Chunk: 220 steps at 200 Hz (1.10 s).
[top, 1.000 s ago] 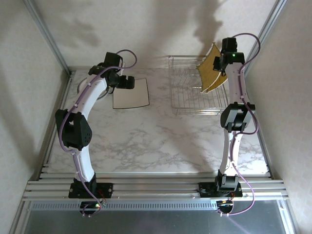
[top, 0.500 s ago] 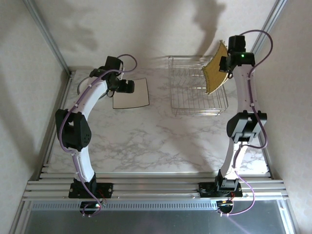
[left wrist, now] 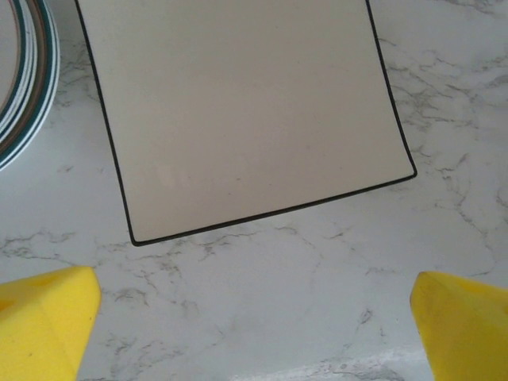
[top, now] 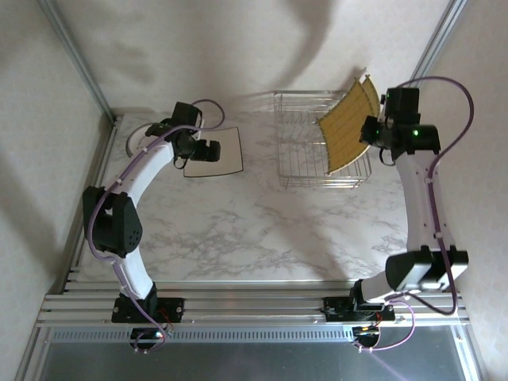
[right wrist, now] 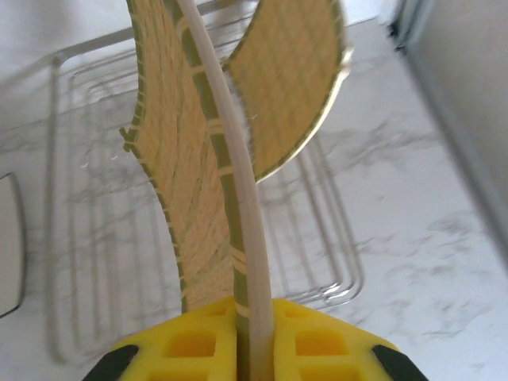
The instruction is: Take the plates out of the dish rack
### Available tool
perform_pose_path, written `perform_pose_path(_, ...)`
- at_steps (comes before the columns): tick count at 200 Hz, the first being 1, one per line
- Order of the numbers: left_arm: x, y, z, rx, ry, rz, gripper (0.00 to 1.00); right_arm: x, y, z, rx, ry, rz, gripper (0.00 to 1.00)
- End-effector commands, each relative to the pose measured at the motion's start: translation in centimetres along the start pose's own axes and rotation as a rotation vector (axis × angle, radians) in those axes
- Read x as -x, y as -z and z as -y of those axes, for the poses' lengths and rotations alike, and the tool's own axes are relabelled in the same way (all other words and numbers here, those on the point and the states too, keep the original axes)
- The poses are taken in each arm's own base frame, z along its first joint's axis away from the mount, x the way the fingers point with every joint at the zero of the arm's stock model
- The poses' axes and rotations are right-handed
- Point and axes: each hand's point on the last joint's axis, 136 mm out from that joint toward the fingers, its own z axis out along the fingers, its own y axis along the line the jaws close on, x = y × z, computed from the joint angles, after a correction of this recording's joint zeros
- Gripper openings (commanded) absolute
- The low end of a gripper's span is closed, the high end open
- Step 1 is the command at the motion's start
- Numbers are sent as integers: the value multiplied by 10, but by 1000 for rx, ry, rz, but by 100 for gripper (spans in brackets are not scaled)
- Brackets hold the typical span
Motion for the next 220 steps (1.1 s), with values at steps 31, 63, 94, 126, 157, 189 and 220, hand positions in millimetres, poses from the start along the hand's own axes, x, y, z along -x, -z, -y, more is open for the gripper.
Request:
perform_pose_path(31,4,22,15,5,-2,54,100,-19,35,-62,444,-183,94,0)
perform_pose_path(63,7,27,29,1,-20,64,100,-38,43,-79,597,-234,75,0)
perform_pose_path(94,7,29,38,-7,-27,70,100,-51,48,-104,824,-306,37,0)
perform_pose_path(126,5,32,43,-21,-28,74,100,-59,40,-115,956,-376,11,0)
perform_pose_path(157,8,40,47,-38,-25,94,99,-65,25,-119,997,-406,-25,0)
perform_pose_path(189,17,57,65,-155,-30,156,100,-72,9,-120,1004,-432,-67,0)
perform_pose_path(220,25,79,89,-398,-15,224,100,-73,-2,-120,999,-438,-84,0)
